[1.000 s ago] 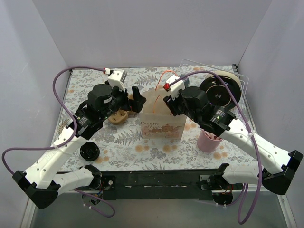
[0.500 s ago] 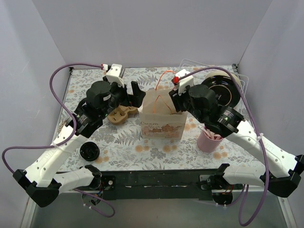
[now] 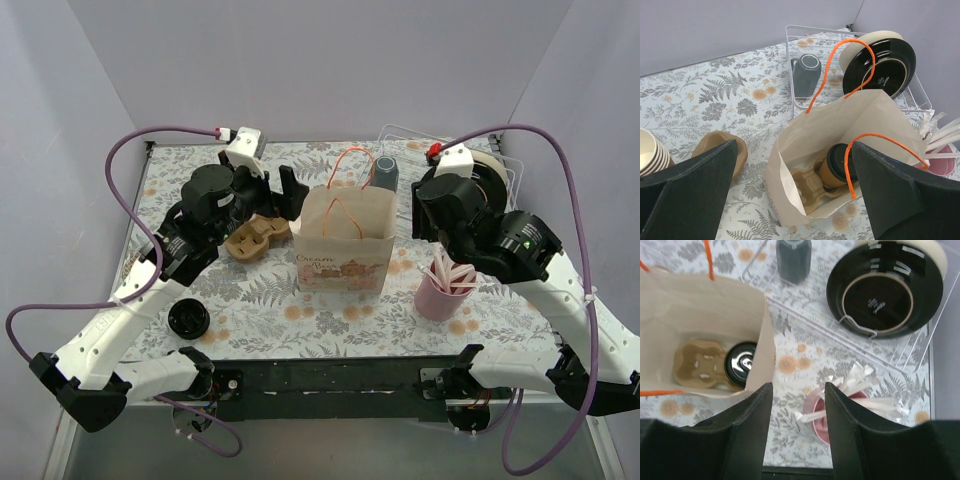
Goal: Pack the takeout coffee
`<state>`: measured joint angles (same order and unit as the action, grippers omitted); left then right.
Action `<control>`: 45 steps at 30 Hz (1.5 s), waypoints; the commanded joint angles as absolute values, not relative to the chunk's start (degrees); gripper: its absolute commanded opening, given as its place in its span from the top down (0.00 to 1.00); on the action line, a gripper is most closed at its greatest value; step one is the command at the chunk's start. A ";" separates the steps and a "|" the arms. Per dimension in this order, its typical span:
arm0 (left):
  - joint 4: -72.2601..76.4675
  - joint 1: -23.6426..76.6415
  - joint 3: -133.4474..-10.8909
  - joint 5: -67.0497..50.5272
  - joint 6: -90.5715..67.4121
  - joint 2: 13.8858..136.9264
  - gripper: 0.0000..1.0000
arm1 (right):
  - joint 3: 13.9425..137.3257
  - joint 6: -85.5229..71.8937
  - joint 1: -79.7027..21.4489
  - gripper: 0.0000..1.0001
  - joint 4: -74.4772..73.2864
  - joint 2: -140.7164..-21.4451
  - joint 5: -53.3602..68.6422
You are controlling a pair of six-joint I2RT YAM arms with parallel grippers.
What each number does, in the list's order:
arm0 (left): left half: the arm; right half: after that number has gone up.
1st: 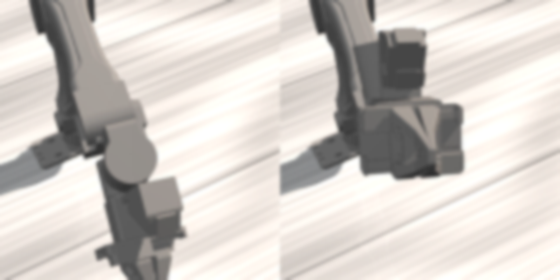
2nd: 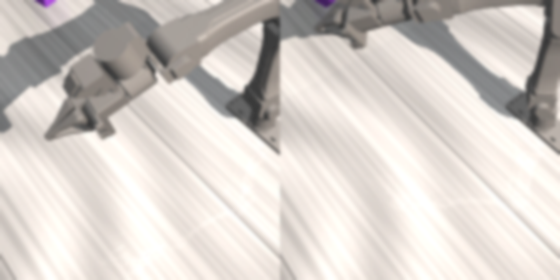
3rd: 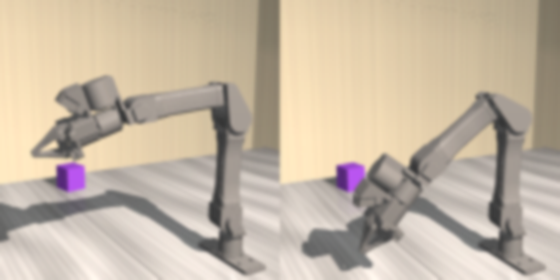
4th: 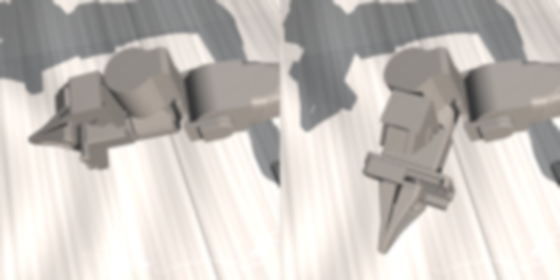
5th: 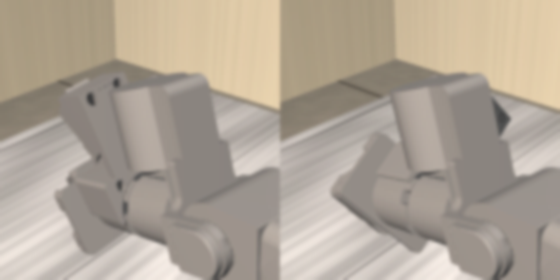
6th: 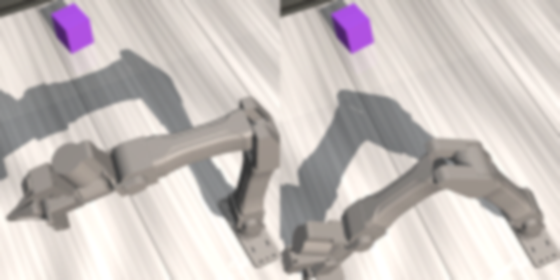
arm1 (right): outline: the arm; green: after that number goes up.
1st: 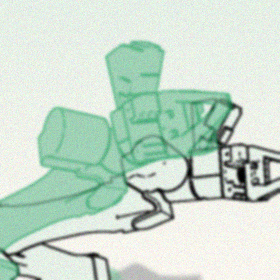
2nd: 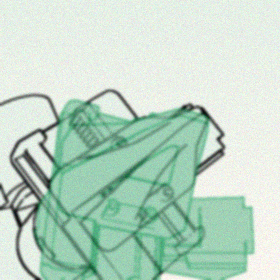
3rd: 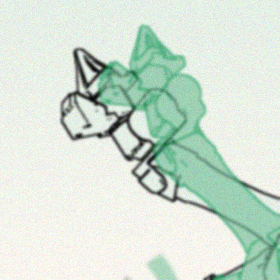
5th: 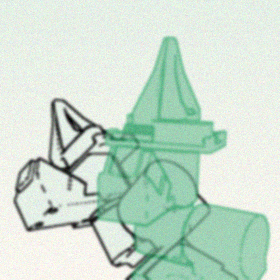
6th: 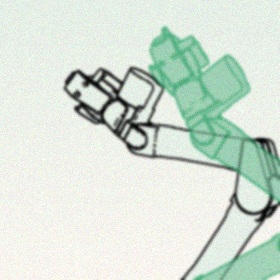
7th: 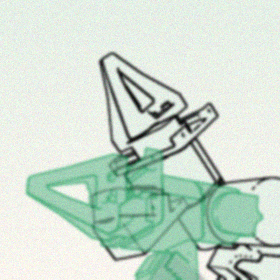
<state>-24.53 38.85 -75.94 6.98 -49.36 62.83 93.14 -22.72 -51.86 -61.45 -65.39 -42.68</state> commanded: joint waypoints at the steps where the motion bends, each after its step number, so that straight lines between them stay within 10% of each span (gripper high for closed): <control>1: -22.68 38.85 -78.66 6.51 -47.02 62.84 0.02 | 90.98 -33.39 -51.42 0.46 -74.62 -64.78 -38.60; 29: -21.97 38.85 -78.66 10.37 -45.79 58.97 0.02 | 70.49 -24.62 -46.50 0.46 -65.30 -67.06 -33.58; 45: -21.97 38.85 -79.10 11.08 -44.12 59.59 0.02 | 75.66 -18.56 -42.63 0.89 -66.26 -68.03 -31.37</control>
